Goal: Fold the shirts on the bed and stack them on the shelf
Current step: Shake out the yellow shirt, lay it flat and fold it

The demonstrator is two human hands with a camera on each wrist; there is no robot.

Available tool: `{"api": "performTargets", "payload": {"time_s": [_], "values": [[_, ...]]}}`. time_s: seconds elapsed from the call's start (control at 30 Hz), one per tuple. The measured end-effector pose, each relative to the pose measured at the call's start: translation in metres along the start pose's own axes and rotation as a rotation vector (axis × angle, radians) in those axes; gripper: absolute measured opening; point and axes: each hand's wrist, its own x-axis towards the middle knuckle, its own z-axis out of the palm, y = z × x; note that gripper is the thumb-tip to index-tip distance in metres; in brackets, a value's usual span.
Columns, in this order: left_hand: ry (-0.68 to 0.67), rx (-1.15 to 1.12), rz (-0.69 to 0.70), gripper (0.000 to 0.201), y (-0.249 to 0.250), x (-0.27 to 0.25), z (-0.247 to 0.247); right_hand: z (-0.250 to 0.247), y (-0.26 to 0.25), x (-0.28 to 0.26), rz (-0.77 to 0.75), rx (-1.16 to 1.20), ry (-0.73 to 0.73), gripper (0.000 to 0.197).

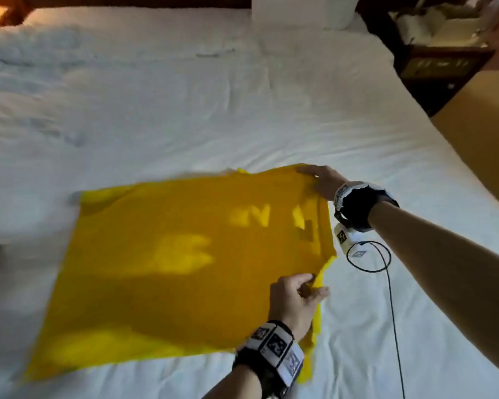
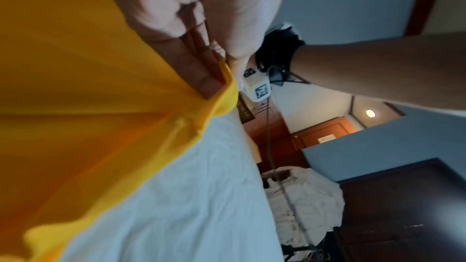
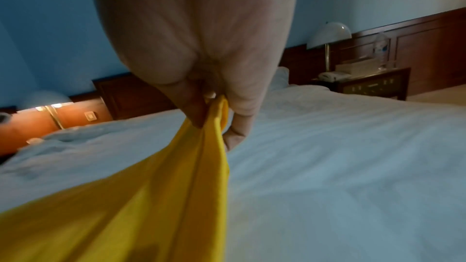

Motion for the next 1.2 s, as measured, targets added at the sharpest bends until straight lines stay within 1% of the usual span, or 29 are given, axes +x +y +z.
{"api": "performTargets", "payload": {"time_s": [0.03, 0.1, 0.13, 0.2, 0.27, 0.37, 0.4, 0.5, 0.57, 0.6, 0.67, 0.73, 0.77, 0.83, 0.87, 0.93, 1.0, 1.1, 1.17, 1.2], "values": [[-0.014, 0.016, -0.041, 0.07, -0.016, 0.014, 0.016, 0.011, 0.023, 0.006, 0.017, 0.003, -0.006, 0.06], [-0.039, 0.046, -0.097, 0.054, -0.049, 0.041, 0.048, 0.03, 0.061, 0.016, 0.046, 0.077, -0.027, 0.062], [-0.055, 0.055, -0.119, 0.049, -0.062, 0.052, 0.063, 0.038, 0.077, 0.021, 0.054, 0.094, -0.02, 0.062], [-0.085, 0.065, -0.153, 0.047, -0.08, 0.067, 0.086, 0.05, 0.102, 0.027, 0.087, 0.052, 0.014, 0.058], [-0.097, 0.06, -0.167, 0.043, -0.089, 0.079, 0.103, 0.055, 0.117, 0.031, 0.111, 0.021, 0.034, 0.056], [-0.089, 0.04, -0.198, 0.031, -0.1, 0.091, 0.124, 0.059, 0.129, 0.03, 0.131, 0.007, 0.039, 0.055], [-0.086, 0.007, -0.225, 0.033, -0.102, 0.094, 0.131, 0.058, 0.134, 0.029, 0.135, 0.006, 0.046, 0.055], [-0.113, -0.11, -0.307, 0.048, -0.101, 0.101, 0.152, 0.052, 0.149, 0.027, 0.155, 0.006, 0.054, 0.055], [-0.187, -0.23, -0.377, 0.045, -0.095, 0.104, 0.159, 0.048, 0.161, 0.027, 0.185, 0.007, 0.057, 0.054], [-0.226, -0.251, -0.393, 0.039, -0.089, 0.105, 0.156, 0.046, 0.168, 0.029, 0.2, 0.017, 0.06, 0.054], [-0.24, -0.167, -0.32, 0.029, -0.081, 0.118, 0.133, 0.043, 0.176, 0.034, 0.225, 0.049, 0.085, 0.056], [-0.188, -0.037, -0.224, 0.017, -0.075, 0.149, 0.095, 0.043, 0.179, 0.043, 0.279, 0.075, 0.121, 0.053], [-0.124, 0.001, -0.193, 0.018, -0.069, 0.168, 0.072, 0.043, 0.177, 0.048, 0.308, 0.078, 0.126, 0.049], [0.081, 0.115, -0.125, 0.018, -0.054, 0.211, 0.023, 0.046, 0.171, 0.064, 0.339, 0.092, 0.125, 0.042], [0.192, 0.224, -0.079, 0.016, -0.046, 0.232, -0.001, 0.047, 0.167, 0.074, 0.339, 0.114, 0.131, 0.04], [0.35, 0.402, -0.033, 0.011, -0.031, 0.271, -0.043, 0.049, 0.155, 0.094, 0.338, 0.182, 0.142, 0.041], [0.407, 0.523, -0.054, 0.025, -0.02, 0.306, -0.075, 0.052, 0.141, 0.114, 0.327, 0.206, 0.151, 0.048], [0.426, 0.698, -0.171, 0.057, -0.007, 0.34, -0.099, 0.057, 0.123, 0.141, 0.313, 0.298, 0.184, 0.057], [0.359, 0.703, -0.284, 0.077, 0.003, 0.354, -0.105, 0.059, 0.114, 0.157, 0.295, 0.391, 0.204, 0.058], [0.304, 0.677, -0.326, 0.081, 0.007, 0.359, -0.108, 0.058, 0.109, 0.164, 0.282, 0.419, 0.202, 0.055]]}}
